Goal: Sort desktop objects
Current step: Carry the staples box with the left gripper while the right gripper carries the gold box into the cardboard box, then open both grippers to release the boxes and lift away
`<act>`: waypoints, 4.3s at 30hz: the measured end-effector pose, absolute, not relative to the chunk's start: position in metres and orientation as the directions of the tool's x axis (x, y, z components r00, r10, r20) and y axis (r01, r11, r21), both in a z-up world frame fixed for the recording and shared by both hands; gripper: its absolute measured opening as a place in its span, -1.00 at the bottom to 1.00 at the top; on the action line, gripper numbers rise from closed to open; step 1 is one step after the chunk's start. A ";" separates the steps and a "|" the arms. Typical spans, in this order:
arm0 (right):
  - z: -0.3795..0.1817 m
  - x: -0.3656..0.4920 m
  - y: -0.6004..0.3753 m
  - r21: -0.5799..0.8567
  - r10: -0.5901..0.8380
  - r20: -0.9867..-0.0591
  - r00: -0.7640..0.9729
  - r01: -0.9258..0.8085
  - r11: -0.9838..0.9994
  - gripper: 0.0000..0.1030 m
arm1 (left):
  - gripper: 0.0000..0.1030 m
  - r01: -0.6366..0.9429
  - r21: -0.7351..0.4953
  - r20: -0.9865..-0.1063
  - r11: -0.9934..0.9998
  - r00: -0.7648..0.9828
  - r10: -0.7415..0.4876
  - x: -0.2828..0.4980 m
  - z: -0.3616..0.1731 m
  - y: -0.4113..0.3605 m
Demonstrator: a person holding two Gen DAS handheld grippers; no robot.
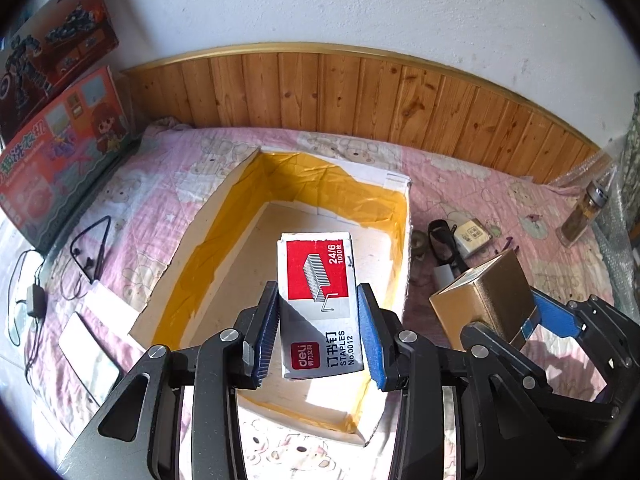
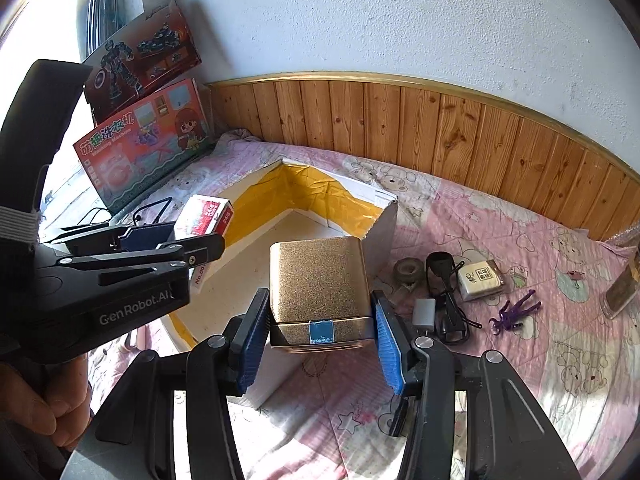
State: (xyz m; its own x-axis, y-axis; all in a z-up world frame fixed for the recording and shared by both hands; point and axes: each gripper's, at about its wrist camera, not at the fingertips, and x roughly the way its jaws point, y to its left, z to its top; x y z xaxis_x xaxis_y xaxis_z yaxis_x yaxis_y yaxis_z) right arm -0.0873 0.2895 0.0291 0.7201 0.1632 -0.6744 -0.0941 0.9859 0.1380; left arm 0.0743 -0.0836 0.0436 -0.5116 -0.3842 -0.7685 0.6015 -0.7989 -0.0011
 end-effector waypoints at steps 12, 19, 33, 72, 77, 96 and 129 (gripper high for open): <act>0.035 -0.069 0.338 0.131 0.223 -0.672 0.706 -0.183 0.974 -0.02 | -0.22 0.666 -0.043 -0.789 -0.744 -0.480 -0.384 0.089 0.033 -0.124; 0.032 -0.049 0.351 0.122 0.238 -0.691 0.682 -0.214 0.969 -0.02 | -0.23 0.707 -0.057 -0.819 -0.705 -0.437 -0.373 0.093 0.018 -0.153; 0.016 0.009 0.348 0.092 0.219 -0.770 0.599 -0.235 0.968 -0.02 | -0.23 0.767 -0.097 -0.843 -0.634 -0.402 -0.358 0.070 0.004 -0.187; -0.064 0.126 0.362 -0.085 0.098 -0.942 0.322 -0.511 0.855 -0.02 | -0.22 0.774 -0.022 -0.927 -0.633 -0.253 -0.277 -0.038 -0.081 -0.257; -0.078 0.137 0.366 -0.114 0.052 -0.958 0.282 -0.540 0.834 -0.02 | -0.22 0.774 -0.014 -0.941 -0.633 -0.224 -0.254 -0.042 -0.099 -0.263; -0.074 0.132 0.360 -0.128 0.029 -0.961 0.277 -0.533 0.837 0.06 | -0.12 0.767 0.023 -0.935 -0.641 -0.210 -0.285 -0.047 -0.093 -0.259; 0.027 -0.033 0.347 -0.009 0.302 -0.775 0.555 -0.487 0.873 0.16 | -0.12 0.749 -0.036 -0.841 -0.662 -0.381 -0.385 0.048 0.020 -0.176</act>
State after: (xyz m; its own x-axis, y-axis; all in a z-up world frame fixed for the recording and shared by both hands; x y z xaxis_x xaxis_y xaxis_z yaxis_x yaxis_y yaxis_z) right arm -0.0329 0.3469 0.0273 0.5548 0.3016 -0.7754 -0.4870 0.8734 -0.0088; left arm 0.0479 -0.1758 0.0198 -0.3809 -0.3851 -0.8406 0.7486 -0.6621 -0.0358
